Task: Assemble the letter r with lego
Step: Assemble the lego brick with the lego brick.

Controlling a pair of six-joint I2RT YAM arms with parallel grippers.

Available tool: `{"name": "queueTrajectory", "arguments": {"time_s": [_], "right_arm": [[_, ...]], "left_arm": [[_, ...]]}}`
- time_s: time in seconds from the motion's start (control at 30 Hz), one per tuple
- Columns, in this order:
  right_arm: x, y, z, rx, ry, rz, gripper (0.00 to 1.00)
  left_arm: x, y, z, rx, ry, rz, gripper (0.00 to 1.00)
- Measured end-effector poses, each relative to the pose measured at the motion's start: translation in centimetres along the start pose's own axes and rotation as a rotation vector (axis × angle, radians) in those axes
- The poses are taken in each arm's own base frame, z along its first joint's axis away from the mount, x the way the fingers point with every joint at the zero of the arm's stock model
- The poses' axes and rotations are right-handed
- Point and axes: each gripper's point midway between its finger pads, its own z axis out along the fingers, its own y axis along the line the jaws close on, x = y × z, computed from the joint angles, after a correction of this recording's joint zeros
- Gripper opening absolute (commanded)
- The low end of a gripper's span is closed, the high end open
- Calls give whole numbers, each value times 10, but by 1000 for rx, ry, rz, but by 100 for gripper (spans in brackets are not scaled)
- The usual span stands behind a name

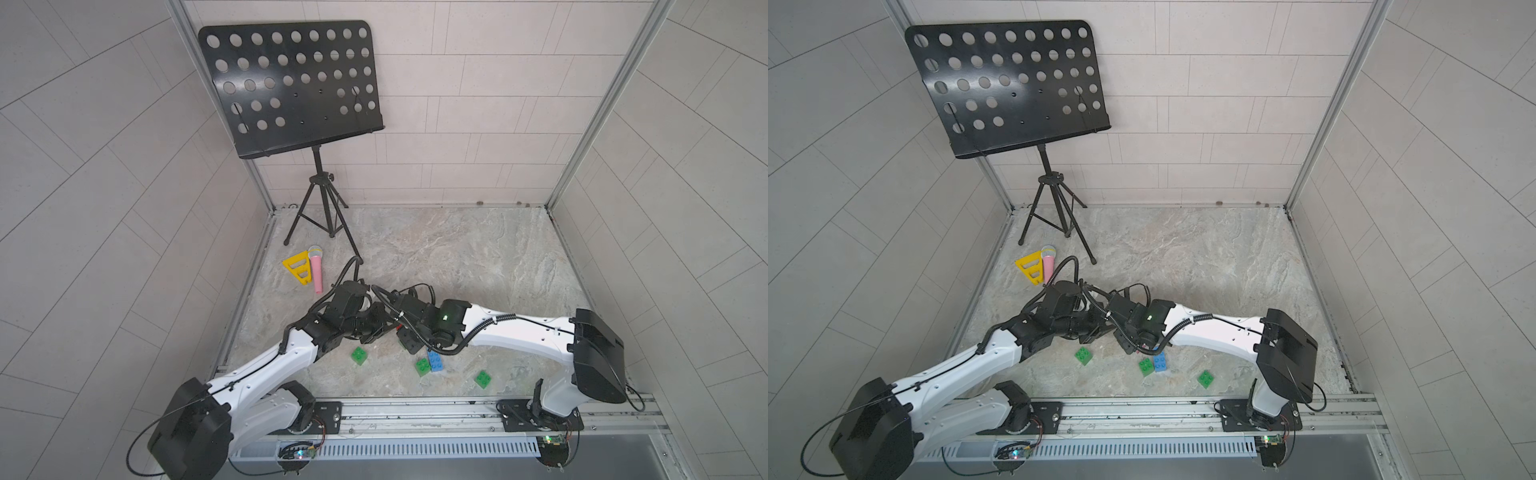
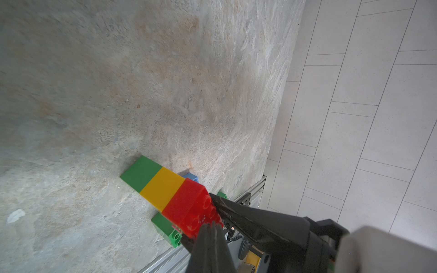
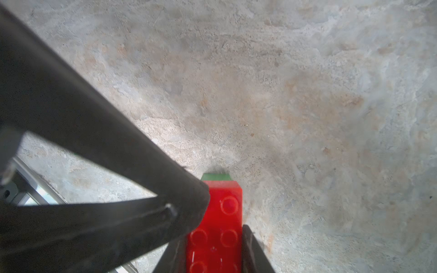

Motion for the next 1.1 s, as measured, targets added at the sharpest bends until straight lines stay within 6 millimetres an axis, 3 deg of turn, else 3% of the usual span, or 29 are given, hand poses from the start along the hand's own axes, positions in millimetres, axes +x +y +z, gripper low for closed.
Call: {"name": "queueTrajectory", "arguments": {"time_s": [0.27,0.57,1.1], "right_arm": [[1,-3,-3,13,-7,-2,0],[-5,-9,-24,14,-70,8,0],[3,-4,-18,3,-51,12,0]], "left_arm": [[0,-1,0,7,1,-4,0],[0,-4,0,18,-1,-6,0],[-1,-5,0,24,-4,-5,0]]}}
